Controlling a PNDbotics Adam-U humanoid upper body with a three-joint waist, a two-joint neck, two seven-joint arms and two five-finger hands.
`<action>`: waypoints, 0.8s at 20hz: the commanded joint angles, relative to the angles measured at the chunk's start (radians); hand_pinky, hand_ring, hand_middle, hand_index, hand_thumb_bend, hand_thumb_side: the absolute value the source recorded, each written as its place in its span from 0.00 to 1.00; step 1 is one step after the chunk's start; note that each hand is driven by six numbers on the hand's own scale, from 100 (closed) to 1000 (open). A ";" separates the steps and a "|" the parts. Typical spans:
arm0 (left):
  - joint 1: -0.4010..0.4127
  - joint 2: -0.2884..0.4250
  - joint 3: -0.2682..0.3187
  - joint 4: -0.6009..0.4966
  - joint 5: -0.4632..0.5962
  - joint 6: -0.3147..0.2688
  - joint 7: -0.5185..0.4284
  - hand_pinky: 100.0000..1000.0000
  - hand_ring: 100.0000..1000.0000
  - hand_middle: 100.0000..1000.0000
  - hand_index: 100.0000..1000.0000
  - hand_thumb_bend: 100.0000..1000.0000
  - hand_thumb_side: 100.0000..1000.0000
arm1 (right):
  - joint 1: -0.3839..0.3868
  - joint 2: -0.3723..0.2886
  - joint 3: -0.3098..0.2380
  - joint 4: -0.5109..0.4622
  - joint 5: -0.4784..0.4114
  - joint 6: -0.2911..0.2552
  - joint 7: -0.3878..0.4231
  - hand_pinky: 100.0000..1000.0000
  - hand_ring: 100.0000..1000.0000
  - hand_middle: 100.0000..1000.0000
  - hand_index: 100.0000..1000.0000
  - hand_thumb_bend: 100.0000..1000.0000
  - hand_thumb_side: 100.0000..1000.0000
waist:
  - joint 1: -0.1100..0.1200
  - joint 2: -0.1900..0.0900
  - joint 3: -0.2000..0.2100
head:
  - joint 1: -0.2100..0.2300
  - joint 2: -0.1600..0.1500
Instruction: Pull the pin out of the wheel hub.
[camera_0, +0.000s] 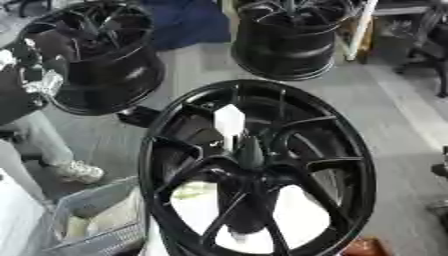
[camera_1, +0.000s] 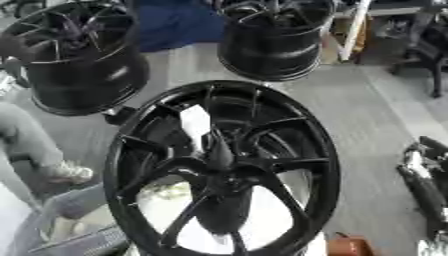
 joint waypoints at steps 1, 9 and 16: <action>-0.081 0.179 -0.078 -0.040 -0.036 -0.053 -0.063 0.56 0.75 0.69 0.83 0.00 0.19 | -0.003 -0.029 0.003 -0.014 0.008 -0.002 0.006 0.56 0.44 0.60 0.77 0.00 0.35 | 0.005 -0.011 -0.006 | 0.000 0.000; -0.319 0.280 -0.317 -0.099 -0.170 -0.194 -0.333 0.62 0.66 0.75 0.83 0.00 0.14 | 0.000 -0.046 0.007 -0.011 0.010 -0.002 0.011 0.56 0.44 0.60 0.77 0.00 0.36 | 0.020 -0.021 -0.025 | 0.002 0.000; -0.457 0.151 -0.478 -0.029 -0.350 -0.375 -0.643 0.66 0.57 0.79 0.86 0.20 0.14 | 0.003 -0.049 0.010 -0.009 0.008 -0.003 0.016 0.56 0.44 0.60 0.77 0.00 0.36 | 0.019 -0.023 -0.025 | -0.001 0.000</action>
